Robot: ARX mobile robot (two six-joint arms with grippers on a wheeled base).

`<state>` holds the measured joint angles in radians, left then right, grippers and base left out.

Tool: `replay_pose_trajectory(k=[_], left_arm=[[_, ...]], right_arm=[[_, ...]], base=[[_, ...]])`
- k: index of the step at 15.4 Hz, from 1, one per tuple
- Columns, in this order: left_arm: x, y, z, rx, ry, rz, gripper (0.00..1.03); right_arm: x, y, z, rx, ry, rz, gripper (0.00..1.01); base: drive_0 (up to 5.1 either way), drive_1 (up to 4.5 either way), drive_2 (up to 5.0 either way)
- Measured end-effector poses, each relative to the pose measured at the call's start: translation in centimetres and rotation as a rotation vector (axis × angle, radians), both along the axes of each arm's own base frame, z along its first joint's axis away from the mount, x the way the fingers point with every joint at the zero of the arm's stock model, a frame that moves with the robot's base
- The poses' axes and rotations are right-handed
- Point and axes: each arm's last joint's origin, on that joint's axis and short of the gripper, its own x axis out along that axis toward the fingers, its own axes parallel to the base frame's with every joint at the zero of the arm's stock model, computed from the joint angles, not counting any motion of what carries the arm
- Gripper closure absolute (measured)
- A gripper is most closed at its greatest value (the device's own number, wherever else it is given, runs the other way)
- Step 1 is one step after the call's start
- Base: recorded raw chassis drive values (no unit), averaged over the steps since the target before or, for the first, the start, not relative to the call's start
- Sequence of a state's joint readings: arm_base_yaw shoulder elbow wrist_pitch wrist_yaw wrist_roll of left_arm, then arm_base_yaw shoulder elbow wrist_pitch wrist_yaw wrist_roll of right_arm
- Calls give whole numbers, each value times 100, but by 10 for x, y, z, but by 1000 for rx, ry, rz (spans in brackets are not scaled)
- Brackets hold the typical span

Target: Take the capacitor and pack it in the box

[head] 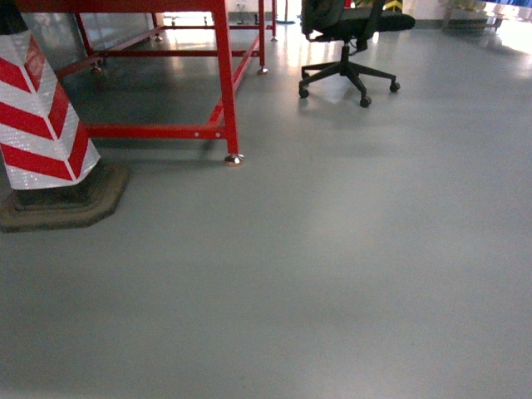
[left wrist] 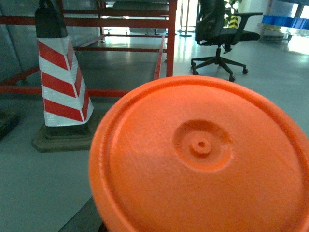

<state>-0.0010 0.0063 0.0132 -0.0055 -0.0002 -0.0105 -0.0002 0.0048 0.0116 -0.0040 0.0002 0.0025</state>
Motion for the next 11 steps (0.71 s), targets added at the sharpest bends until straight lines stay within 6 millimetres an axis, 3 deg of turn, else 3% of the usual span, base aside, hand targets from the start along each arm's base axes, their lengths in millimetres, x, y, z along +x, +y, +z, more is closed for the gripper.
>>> replay_pose_trajectory(k=[11], left_arm=[[0,0,0,0,-2,0,59]], right_arm=[[0,0,0,0,1,0,3]], base=[[-505,240,240]])
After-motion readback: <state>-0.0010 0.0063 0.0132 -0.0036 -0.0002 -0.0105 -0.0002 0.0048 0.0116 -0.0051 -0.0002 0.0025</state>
